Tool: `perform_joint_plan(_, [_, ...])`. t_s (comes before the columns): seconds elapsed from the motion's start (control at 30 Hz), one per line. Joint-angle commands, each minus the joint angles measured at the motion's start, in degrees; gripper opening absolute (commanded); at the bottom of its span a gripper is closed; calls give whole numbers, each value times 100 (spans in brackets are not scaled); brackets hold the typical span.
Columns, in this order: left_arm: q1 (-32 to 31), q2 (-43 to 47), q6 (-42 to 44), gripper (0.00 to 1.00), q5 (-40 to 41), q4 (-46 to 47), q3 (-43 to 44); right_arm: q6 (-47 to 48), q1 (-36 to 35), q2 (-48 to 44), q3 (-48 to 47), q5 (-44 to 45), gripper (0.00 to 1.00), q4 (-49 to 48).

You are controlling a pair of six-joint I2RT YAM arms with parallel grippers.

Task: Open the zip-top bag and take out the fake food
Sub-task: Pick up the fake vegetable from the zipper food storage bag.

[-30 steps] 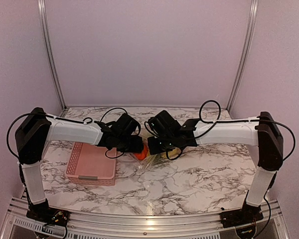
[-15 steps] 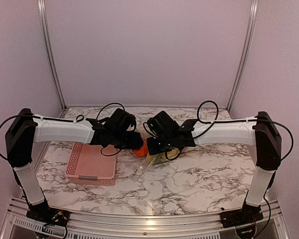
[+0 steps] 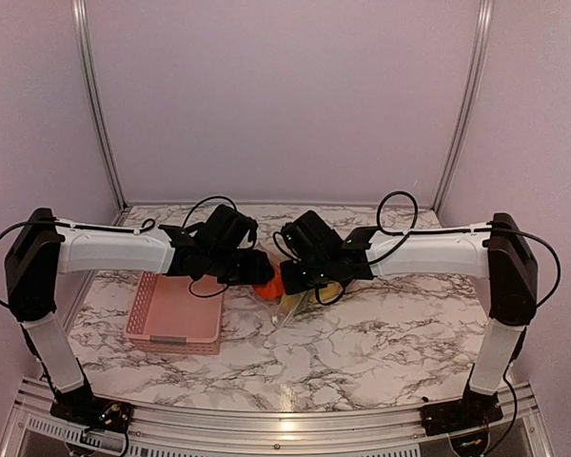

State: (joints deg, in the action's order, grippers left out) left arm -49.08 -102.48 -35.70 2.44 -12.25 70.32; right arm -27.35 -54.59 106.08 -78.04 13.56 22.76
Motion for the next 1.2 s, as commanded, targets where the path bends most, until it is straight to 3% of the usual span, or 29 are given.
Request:
perform_joint_plan(0.0, [38, 334, -81, 31, -413, 243, -168, 56, -70, 59, -110, 251, 0, 69])
perform_joint_plan(0.33, [48, 62, 98, 31, -915, 413, -255, 85, -74, -79, -111, 214, 0, 80])
perform_joint_plan(0.8, [-18, -443, 170, 42, -1193, 486, -387, 60, -139, -17, -64, 117, 0, 119])
perform_joint_plan(1.17, [-251, -438, 316, 74, -777, 423, -449, 28, -160, -2, -17, 87, 0, 88])
